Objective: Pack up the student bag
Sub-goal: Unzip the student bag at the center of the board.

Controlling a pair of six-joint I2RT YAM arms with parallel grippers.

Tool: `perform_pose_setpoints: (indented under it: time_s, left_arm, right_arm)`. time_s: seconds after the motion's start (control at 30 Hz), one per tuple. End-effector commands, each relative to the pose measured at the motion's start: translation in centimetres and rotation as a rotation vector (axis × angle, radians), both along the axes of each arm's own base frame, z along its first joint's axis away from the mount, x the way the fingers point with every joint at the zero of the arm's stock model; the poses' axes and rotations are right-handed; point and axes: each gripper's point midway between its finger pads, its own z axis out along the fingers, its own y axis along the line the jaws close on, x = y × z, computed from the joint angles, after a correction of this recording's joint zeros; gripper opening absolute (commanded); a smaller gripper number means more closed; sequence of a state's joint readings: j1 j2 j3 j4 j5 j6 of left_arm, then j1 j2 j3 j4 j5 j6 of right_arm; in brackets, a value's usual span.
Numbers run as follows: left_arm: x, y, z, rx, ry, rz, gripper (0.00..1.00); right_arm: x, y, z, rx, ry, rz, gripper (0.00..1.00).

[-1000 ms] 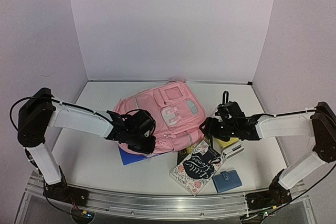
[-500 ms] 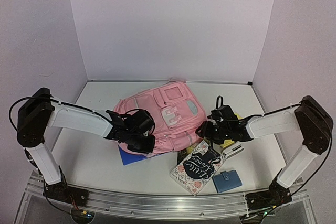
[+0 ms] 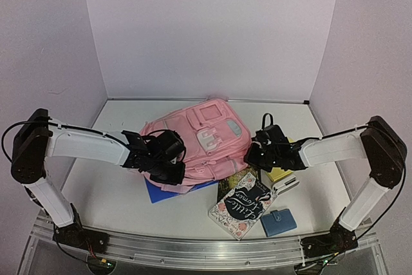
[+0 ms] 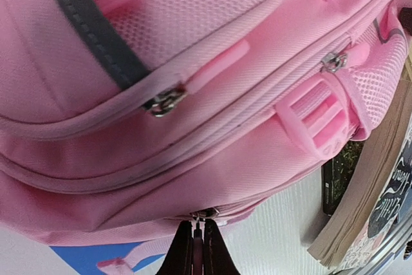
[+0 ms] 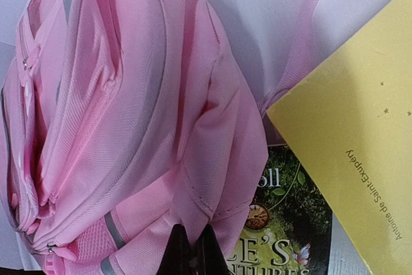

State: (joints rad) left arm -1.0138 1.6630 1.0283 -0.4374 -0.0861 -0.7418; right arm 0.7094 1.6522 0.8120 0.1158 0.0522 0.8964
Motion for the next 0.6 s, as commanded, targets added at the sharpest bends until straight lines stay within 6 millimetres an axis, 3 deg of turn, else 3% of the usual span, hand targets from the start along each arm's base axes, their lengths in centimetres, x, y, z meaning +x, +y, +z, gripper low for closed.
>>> perform_pose_setpoints:
  time_s: [0.0,0.27,0.47,0.57]
  left_arm:
    - [1.5,3.2,2.5,0.048,-0.046,0.108,0.00]
    - [2.3,8.4,3.8,0.038,-0.059,0.218,0.00]
    - [2.9,11.1,5.1,0.014,-0.105,0.259,0.00]
    - [3.1,10.7,6.1,-0.023,-0.132,0.233,0.00]
  right_arm:
    - [3.3,-3.0,4.4,-0.042,-0.129,-0.151,0.00]
    - [4.7,-6.2,4.8,-0.090,-0.135,-0.191,0.00]
    - [5.0,-5.8,5.7,-0.105,-0.159,-0.138,0.00]
    - [5.1,-5.1,6.1,-0.124,-0.175,-0.068,0.00]
